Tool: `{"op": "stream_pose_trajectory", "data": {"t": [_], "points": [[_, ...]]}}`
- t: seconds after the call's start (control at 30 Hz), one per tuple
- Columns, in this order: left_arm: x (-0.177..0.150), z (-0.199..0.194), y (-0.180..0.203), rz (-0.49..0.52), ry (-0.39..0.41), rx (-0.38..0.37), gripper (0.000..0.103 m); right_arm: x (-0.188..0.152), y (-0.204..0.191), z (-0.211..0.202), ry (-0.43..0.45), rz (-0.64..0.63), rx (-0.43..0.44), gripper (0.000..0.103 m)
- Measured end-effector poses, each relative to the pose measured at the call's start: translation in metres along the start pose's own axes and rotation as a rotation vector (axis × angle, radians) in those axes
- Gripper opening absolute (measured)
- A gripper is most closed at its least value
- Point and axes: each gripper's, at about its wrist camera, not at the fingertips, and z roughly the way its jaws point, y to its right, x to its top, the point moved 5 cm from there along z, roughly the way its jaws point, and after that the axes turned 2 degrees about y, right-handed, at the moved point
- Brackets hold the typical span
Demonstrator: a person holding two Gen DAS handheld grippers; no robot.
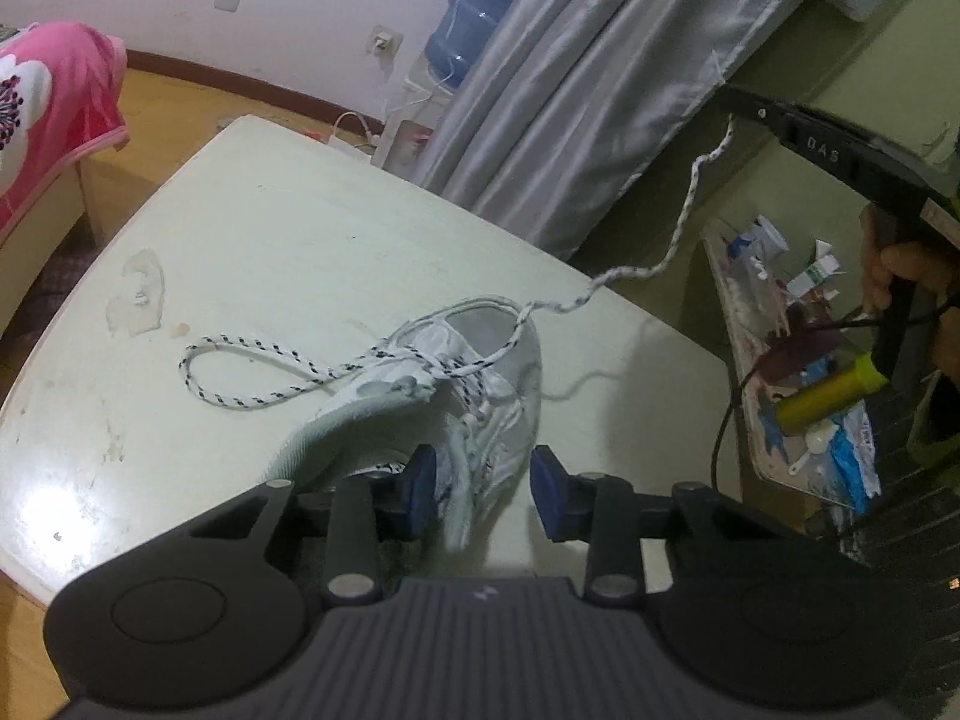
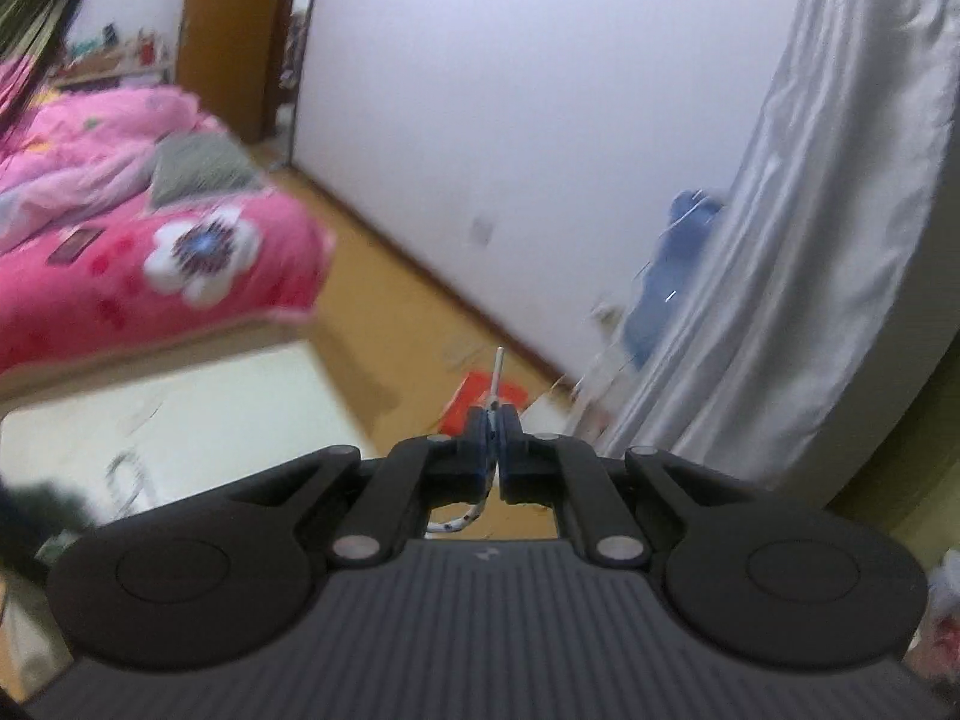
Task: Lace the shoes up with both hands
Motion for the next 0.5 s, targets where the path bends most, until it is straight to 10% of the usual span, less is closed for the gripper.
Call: {"op": "stream_pose_trajectory", "data": {"t": [0.13,0.5], "points": [[0.004,0.005,-0.001,0.003,-0.014,0.025,0.026,-0.001,0.005,0.001,0.043,-0.022,-0.028,0.002],[0.008,0.022,-0.004,0.006,-0.046,-0.010,0.023,-0.040,-0.092,-0.005,0.050,-0.257,0.467,0.002]]}}
